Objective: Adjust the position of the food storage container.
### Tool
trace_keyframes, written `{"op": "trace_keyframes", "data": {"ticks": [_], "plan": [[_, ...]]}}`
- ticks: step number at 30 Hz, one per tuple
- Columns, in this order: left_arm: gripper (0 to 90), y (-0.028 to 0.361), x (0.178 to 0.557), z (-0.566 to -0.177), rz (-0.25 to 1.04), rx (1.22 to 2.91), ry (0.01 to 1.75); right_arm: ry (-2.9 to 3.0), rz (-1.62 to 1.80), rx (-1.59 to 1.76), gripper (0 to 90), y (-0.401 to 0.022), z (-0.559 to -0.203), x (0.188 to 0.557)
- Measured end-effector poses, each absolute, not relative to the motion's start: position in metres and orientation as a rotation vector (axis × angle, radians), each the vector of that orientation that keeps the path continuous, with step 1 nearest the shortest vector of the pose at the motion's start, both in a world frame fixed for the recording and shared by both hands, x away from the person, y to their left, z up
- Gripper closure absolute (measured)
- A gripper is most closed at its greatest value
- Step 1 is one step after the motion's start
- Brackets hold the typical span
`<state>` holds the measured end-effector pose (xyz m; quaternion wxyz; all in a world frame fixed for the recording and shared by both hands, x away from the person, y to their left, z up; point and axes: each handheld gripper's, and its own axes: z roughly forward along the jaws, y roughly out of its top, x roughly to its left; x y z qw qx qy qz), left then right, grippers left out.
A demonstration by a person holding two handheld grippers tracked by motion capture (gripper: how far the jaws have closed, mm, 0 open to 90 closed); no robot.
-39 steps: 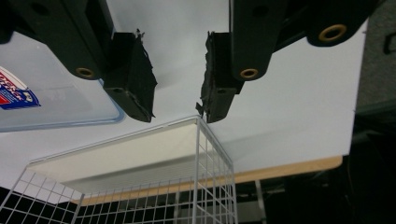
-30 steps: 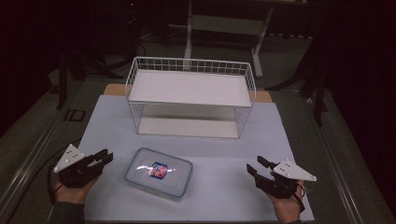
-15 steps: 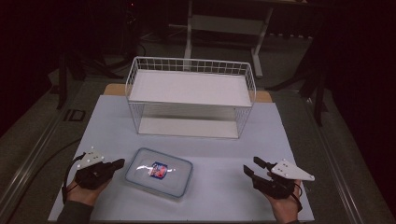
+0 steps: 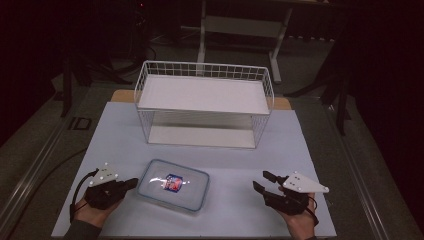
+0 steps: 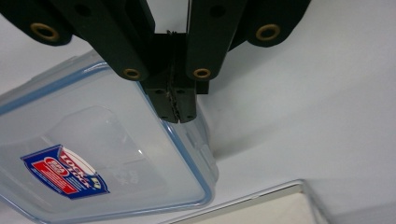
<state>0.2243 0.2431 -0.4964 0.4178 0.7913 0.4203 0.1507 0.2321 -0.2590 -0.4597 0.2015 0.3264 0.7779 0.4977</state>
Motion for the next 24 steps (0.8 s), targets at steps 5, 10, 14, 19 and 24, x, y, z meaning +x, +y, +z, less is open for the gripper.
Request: {"op": "trace_keyframes", "data": {"ticks": [5,10,14,19,24], "plan": [[90.0,0.235,0.226,-0.496,0.371,1.995,1.035,2.24,1.41,0.872,52.6,-0.246,-0.464,0.232],[90.0,0.22,0.23,-0.496,0.361,2.013,0.991,2.291,1.438,0.846,63.7,-0.237,-0.467,0.233],[90.0,0.208,0.231,-0.496,0.361,2.026,0.966,2.321,1.441,0.827,78.7,-0.231,-0.468,0.233],[90.0,0.2,0.232,-0.496,0.36,2.031,0.955,2.416,1.438,0.755,89.8,-0.214,-0.473,0.23],[90.0,0.195,0.233,-0.496,0.356,2.029,0.95,2.5,1.425,0.655,89.8,-0.193,-0.479,0.224]]}}
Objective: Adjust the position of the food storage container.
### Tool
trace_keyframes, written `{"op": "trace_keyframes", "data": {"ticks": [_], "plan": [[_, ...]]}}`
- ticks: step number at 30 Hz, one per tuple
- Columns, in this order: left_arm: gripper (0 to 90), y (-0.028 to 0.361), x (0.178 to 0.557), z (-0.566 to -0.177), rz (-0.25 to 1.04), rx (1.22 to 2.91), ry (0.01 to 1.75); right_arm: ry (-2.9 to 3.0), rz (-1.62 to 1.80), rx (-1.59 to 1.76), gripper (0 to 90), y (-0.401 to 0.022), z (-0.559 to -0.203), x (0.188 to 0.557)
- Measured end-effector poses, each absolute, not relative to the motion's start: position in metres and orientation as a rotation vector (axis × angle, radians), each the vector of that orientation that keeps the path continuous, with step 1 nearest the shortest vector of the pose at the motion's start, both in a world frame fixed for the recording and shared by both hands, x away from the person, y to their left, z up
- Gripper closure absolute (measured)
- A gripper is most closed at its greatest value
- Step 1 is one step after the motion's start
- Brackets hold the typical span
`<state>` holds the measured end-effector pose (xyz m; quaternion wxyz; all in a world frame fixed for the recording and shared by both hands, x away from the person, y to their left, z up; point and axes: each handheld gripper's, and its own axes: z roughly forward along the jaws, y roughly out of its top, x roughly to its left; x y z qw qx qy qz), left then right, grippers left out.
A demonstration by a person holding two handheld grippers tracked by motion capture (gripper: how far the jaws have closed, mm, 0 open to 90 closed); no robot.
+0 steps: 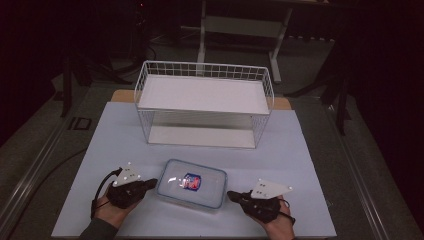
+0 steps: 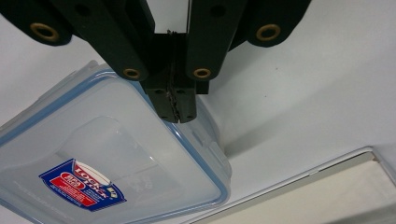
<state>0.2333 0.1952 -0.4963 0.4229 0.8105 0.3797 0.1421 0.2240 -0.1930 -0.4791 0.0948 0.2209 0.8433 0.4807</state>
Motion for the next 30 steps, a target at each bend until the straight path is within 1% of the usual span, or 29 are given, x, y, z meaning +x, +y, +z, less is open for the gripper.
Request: {"op": "trace_keyframes", "data": {"ticks": [8,12,25,30], "plan": [[90.0,0.19,0.234,-0.497,0.354,2.024,0.947,2.632,1.407,0.467,89.7,-0.167,-0.486,0.213],[89.9,0.185,0.234,-0.497,0.35,2.029,0.937,2.692,1.322,0.399,89.7,-0.159,-0.492,0.209],[89.7,0.172,0.239,-0.5,0.338,2.013,0.934,2.641,1.28,0.523,89.8,-0.161,-0.498,0.223],[89.6,0.166,0.24,-0.501,0.353,2.017,0.934,2.631,1.245,0.555,89.8,-0.157,-0.503,0.228]]}}
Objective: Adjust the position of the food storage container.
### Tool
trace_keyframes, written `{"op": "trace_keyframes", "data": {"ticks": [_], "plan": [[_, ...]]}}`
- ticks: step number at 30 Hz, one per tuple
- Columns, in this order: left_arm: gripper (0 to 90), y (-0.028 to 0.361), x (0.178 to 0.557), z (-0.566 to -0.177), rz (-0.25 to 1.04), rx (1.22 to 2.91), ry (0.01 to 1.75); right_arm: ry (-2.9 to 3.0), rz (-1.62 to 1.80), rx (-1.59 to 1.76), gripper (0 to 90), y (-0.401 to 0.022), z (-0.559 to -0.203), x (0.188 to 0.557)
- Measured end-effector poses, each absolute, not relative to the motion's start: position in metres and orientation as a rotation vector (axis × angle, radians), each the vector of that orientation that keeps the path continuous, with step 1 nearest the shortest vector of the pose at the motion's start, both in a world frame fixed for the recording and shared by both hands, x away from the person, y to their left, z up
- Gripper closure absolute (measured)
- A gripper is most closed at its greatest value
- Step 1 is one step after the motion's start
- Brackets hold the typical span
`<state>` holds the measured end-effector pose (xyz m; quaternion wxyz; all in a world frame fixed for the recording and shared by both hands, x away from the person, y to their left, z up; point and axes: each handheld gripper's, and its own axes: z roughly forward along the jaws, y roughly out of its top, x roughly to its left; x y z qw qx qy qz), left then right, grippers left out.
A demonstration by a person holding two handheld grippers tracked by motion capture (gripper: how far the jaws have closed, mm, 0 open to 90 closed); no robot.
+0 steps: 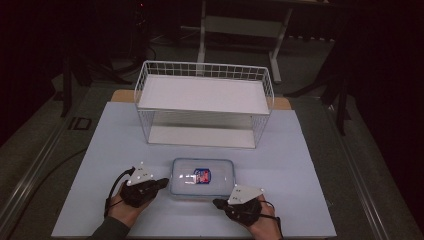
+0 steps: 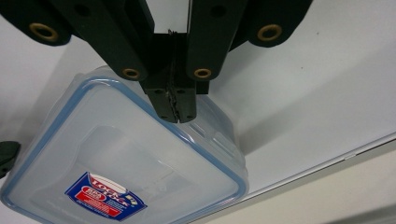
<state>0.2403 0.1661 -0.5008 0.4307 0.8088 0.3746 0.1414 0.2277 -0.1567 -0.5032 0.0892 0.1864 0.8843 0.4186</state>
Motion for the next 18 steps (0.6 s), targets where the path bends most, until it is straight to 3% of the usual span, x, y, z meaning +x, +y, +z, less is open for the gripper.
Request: {"op": "trace_keyframes", "data": {"ticks": [18], "plan": [[87.8,0.154,0.257,-0.507,0.393,1.997,0.993,2.628,1.228,0.518,89.7,-0.118,-0.512,0.246]]}}
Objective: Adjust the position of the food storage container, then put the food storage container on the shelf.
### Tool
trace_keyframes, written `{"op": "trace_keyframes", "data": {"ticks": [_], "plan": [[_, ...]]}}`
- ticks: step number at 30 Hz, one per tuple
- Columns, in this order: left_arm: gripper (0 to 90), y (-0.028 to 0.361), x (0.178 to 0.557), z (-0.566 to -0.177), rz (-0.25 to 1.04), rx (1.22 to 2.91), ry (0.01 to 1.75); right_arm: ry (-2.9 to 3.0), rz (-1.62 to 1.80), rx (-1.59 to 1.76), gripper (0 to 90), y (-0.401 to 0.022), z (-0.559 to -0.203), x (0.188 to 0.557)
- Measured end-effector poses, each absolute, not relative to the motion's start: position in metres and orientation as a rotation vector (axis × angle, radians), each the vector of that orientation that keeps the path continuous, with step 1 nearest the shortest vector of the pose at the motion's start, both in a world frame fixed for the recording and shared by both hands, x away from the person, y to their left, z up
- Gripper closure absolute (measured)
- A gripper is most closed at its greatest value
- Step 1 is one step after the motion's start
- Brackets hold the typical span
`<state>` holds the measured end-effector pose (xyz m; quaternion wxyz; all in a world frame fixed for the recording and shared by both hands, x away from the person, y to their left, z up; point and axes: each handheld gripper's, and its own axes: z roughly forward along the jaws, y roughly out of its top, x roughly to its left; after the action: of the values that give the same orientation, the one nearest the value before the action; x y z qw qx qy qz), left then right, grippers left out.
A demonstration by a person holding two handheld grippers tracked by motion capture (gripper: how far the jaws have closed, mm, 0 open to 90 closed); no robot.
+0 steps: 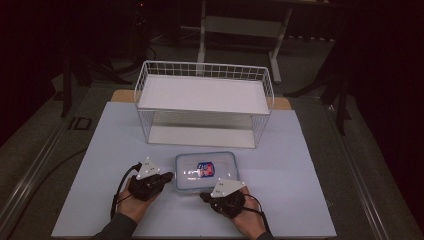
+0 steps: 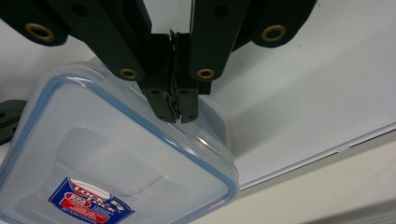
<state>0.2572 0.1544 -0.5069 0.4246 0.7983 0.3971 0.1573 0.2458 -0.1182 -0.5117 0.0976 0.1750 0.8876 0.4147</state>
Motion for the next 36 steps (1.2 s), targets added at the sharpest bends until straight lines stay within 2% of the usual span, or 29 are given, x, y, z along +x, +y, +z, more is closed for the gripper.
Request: {"op": "trace_keyframes", "data": {"ticks": [9,15,18,19,26,32,36], "plan": [[85.3,0.165,0.256,-0.502,0.408,1.946,1.019,2.585,1.295,0.528,89.6,-0.1,-0.502,0.253],[81.0,0.17,0.256,-0.498,0.402,1.915,1.011,2.52,1.395,0.619,86.3,-0.125,-0.49,0.255],[74.2,0.171,0.255,-0.496,0.398,1.895,1.006,2.48,1.424,0.649,84.0,-0.136,-0.484,0.256],[74.2,0.171,0.254,-0.496,0.396,1.887,1.007,2.443,1.436,0.672,80.0,-0.146,-0.478,0.259],[57.9,0.172,0.254,-0.493,0.376,1.857,1.006,2.364,1.403,0.794,57.0,-0.175,-0.469,0.273],[52.4,0.17,0.256,-0.493,0.354,1.851,1.009,2.338,1.373,0.959,49.0,-0.189,-0.473,0.287],[47.1,0.166,0.26,-0.495,0.31,1.862,1.018,2.34,1.376,1.043,51.6,-0.195,-0.477,0.294]]}}
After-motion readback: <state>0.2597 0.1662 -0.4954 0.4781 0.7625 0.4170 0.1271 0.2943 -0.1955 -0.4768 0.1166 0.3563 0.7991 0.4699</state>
